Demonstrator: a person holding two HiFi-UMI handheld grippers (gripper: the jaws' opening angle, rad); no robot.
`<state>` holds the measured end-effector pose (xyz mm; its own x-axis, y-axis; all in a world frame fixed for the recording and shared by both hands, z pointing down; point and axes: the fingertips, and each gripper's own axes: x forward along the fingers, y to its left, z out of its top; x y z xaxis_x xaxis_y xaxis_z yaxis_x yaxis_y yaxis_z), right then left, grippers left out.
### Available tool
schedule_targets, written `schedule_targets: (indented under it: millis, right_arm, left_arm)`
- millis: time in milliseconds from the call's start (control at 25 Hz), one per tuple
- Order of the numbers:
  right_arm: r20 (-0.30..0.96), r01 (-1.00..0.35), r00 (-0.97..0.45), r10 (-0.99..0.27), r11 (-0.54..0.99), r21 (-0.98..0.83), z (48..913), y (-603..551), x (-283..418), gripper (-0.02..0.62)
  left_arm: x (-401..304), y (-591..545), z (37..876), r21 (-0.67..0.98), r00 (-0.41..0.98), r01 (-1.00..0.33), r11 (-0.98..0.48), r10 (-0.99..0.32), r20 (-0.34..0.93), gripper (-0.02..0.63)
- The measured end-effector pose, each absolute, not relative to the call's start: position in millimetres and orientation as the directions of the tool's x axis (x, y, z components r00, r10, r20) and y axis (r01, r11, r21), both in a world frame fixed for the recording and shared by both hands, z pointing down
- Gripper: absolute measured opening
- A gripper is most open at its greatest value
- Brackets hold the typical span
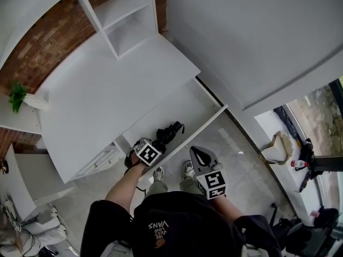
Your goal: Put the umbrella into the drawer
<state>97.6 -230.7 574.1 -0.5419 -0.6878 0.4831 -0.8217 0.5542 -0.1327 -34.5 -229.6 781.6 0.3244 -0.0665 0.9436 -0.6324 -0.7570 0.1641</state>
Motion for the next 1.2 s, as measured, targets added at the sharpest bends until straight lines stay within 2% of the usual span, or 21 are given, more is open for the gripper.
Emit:
schedule_targets:
  millis: [360, 640, 760, 1200]
  right_arm:
    - [0.466, -0.823, -0.542, -0.699, 0.554, -0.127, 568, -234, 98, -0.002]
    - [0.452, -0.828, -0.538, -0.711, 0.545, -0.128, 564, -235, 94, -0.002]
    - [0.446, -0.834, -0.532, -0.72, 0.537, -0.127, 562, -236, 94, -0.002]
    - [0.391, -0.819, -0.559, -0.731, 0.559, -0.126, 540, -240, 78, -0.002]
  left_arm:
    - [-36, -245, 732, 0.092, 0.391, -0.72, -0.688, -0.292, 0.873, 0.262]
    - [-44, -253, 682, 0.007, 0.412, -0.765, -0.644, -0.481, 0.774, 0.056]
    - [-44, -255, 657, -0.008, 0.435, -0.785, -0.62, -0.56, 0.705, 0.02]
    - [-52, -247, 557, 0.002, 0.491, -0.824, -0.566, -0.712, 0.502, 0.006]
